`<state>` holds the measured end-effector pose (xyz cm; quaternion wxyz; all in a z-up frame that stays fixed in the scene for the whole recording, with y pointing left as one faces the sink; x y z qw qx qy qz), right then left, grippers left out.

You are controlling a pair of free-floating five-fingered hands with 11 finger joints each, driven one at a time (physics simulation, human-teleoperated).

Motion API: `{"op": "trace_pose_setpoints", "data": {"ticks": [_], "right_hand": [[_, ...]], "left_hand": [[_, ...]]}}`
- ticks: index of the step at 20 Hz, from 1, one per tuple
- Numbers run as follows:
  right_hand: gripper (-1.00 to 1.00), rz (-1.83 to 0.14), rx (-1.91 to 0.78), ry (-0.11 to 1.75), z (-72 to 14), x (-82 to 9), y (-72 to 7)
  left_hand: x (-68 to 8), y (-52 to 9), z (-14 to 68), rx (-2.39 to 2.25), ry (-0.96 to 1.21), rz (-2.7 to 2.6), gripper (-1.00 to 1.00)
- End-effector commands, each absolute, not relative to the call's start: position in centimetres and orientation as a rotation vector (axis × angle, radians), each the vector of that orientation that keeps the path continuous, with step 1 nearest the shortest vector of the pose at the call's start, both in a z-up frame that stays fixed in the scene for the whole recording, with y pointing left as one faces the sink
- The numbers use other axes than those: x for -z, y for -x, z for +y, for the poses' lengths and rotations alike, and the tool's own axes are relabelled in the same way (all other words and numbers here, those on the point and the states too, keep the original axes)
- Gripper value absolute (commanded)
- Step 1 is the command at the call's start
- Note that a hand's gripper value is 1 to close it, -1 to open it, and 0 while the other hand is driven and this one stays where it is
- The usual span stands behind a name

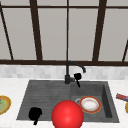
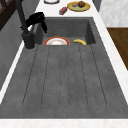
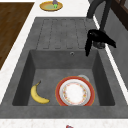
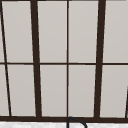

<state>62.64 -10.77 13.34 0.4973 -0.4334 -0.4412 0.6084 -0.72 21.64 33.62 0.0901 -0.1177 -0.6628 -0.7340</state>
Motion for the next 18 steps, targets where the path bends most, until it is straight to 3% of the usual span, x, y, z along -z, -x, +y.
{"op": "trace_pose_setpoints", "data": {"ticks": [1,13,14,18], "right_hand": [[-1.0,-1.028,-1.495,1.001,-11.0,-12.4,-65.6],[-1.0,-0.989,-1.52,0.9,-10.9,-12.8,-65.8],[1.0,-0.983,-1.52,0.897,-10.9,-12.8,-65.8],[1.0,-0.918,-1.524,0.871,-9.1,-12.7,-66.2]], "left_hand": [[-33.6,0.7,21.6,2.182,0.35,-1.971,0.0],[-33.6,0.7,21.6,2.182,0.35,-1.971,0.0],[-33.6,0.7,21.6,2.182,0.35,-1.971,0.0],[-33.6,0.7,21.6,2.182,0.35,-1.971,0.0]]}}
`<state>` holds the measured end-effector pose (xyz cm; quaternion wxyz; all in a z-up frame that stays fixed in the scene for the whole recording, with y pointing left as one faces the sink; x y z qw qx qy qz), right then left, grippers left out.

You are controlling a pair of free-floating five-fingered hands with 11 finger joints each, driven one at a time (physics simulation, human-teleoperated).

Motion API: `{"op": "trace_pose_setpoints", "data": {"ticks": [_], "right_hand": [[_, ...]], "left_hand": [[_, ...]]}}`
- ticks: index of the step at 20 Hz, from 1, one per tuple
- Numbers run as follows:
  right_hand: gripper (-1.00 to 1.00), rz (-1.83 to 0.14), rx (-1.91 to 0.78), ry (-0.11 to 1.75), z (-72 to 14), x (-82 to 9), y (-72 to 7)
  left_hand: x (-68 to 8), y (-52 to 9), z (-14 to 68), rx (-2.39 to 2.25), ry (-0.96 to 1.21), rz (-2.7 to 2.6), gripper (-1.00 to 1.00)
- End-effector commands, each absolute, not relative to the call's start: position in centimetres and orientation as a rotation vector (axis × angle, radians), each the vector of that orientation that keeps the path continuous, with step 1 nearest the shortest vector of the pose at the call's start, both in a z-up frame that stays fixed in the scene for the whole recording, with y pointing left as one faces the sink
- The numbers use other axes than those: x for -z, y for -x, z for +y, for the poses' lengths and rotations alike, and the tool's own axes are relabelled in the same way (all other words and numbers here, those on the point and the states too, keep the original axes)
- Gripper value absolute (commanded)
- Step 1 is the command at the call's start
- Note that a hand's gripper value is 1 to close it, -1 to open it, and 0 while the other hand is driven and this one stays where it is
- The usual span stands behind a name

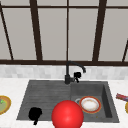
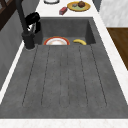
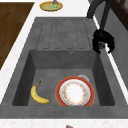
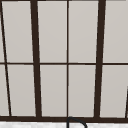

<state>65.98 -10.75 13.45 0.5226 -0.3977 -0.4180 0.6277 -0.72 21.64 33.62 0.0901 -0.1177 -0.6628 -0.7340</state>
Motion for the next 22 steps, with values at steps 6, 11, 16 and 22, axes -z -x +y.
{"op": "trace_pose_setpoints", "data": {"ticks": [6,11,16,22], "right_hand": [[1.0,-0.919,-1.504,1.078,-8.8,-13.3,-66.4],[1.0,-0.915,-1.467,1.1,-7.1,-15.1,-67.1],[1.0,-0.84,-1.379,1.206,-6.4,-15.5,-66.5],[1.0,-0.644,-1.435,1.258,-4.2,-16.0,-65.7]], "left_hand": [[-33.6,0.7,21.6,2.182,0.35,-1.971,0.0],[-33.6,0.7,21.6,2.182,0.35,-1.971,0.0],[-33.6,0.7,21.6,2.182,0.35,-1.971,0.0],[-33.6,0.7,21.6,2.182,0.35,-1.971,0.0]]}}
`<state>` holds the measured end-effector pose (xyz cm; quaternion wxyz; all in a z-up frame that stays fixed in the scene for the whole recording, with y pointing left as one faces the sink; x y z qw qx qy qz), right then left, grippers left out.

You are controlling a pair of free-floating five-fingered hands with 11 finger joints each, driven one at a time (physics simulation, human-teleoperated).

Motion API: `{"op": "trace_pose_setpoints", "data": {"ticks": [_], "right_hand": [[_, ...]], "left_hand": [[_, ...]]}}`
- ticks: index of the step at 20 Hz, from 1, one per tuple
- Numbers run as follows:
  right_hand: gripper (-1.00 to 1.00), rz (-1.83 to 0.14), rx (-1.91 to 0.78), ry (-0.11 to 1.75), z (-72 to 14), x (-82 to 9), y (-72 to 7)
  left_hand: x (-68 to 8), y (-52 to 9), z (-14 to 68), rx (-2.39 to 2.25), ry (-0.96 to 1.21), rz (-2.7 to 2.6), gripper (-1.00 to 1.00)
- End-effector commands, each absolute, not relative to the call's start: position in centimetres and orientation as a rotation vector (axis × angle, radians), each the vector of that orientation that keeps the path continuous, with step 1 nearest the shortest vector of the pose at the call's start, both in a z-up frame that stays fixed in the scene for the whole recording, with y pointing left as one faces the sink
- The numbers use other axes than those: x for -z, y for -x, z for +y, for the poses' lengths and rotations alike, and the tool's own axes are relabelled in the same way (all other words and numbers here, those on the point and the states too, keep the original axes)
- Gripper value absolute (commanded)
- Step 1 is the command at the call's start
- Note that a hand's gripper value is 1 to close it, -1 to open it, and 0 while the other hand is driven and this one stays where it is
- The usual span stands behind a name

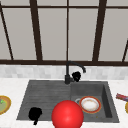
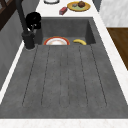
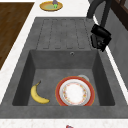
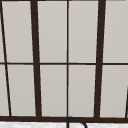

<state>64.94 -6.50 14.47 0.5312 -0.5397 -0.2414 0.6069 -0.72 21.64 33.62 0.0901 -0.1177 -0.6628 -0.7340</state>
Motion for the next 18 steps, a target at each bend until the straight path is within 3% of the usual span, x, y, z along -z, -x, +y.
{"op": "trace_pose_setpoints", "data": {"ticks": [1,11,18], "right_hand": [[1.0,-0.595,-1.435,1.282,-3.6,-16.2,-65.8],[1.0,-0.224,-1.333,1.639,1.4,-15.0,-65.9],[1.0,-0.094,-1.12,1.788,2.9,-13.4,-66.3]], "left_hand": [[-33.6,0.7,21.6,2.182,0.35,-1.971,0.0],[-33.6,0.7,21.6,2.182,0.35,-1.971,0.0],[-33.6,0.7,21.6,2.182,0.35,-1.971,0.0]]}}
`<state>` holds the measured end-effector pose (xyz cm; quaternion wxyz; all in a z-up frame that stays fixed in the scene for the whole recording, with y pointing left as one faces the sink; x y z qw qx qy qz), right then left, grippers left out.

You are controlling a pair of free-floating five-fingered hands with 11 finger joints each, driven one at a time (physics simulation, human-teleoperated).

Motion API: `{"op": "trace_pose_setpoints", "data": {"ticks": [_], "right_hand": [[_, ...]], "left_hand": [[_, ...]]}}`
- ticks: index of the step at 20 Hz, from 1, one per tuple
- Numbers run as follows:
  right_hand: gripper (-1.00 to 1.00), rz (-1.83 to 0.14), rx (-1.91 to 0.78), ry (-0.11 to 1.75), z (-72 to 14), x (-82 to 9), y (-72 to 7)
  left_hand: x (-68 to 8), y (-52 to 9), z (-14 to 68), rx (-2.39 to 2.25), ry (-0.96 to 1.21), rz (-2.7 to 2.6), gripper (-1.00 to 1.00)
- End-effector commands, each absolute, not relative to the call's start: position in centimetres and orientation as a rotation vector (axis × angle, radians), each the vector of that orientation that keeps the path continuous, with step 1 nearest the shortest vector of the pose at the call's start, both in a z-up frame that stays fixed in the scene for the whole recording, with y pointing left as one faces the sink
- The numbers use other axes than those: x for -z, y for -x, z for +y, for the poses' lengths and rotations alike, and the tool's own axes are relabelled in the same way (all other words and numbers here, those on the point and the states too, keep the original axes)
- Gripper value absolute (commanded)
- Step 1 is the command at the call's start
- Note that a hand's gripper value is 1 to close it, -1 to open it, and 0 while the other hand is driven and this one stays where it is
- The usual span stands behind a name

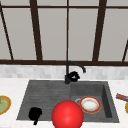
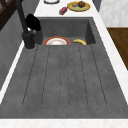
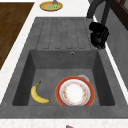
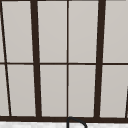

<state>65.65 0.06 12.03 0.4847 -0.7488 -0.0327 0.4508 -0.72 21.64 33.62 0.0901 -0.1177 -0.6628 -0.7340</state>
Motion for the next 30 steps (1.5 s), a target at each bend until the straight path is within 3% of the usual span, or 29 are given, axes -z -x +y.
{"op": "trace_pose_setpoints", "data": {"ticks": [1,18,30], "right_hand": [[1.0,-0.086,-1.101,1.799,3.0,-13.3,-66.3],[1.0,-0.026,-0.723,2.012,4.3,-9.5,-66.7],[1.0,-0.035,-0.549,2.039,4.7,-8.9,-66.9]], "left_hand": [[-33.6,0.7,21.6,2.182,0.35,-1.971,0.0],[-33.6,0.7,21.6,2.182,0.35,-1.971,0.0],[-33.6,0.7,21.6,2.182,0.35,-1.971,0.0]]}}
